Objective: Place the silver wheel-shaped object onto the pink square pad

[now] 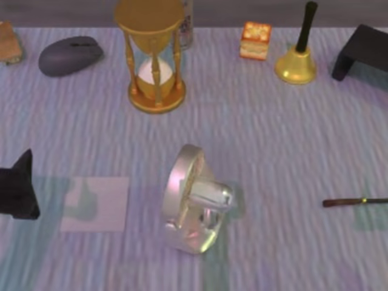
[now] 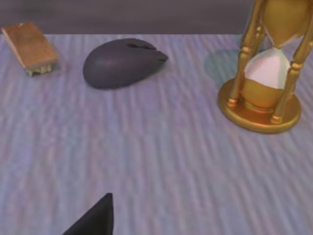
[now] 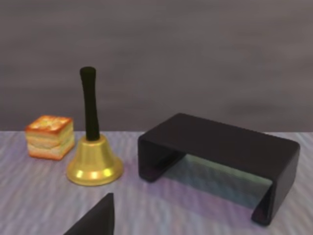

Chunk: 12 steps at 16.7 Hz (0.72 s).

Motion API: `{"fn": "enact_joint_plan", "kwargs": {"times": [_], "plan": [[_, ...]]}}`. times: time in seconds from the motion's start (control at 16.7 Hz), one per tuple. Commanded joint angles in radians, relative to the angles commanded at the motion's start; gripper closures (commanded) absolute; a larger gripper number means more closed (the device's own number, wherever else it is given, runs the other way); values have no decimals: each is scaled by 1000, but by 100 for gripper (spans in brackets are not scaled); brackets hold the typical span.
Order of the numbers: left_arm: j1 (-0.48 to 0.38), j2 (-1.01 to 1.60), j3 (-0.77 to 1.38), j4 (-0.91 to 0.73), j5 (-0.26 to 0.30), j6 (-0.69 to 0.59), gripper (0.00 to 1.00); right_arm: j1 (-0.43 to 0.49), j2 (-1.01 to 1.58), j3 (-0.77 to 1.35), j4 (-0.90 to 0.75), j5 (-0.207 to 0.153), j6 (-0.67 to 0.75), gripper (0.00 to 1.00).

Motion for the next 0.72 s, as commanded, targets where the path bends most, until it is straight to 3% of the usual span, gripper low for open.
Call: {"fn": "enact_joint_plan", "kwargs": {"times": [0.72], "plan": [[-413,1182,1075,-845,-8,-228,0,0,0,0,0,0,0,0]]}}
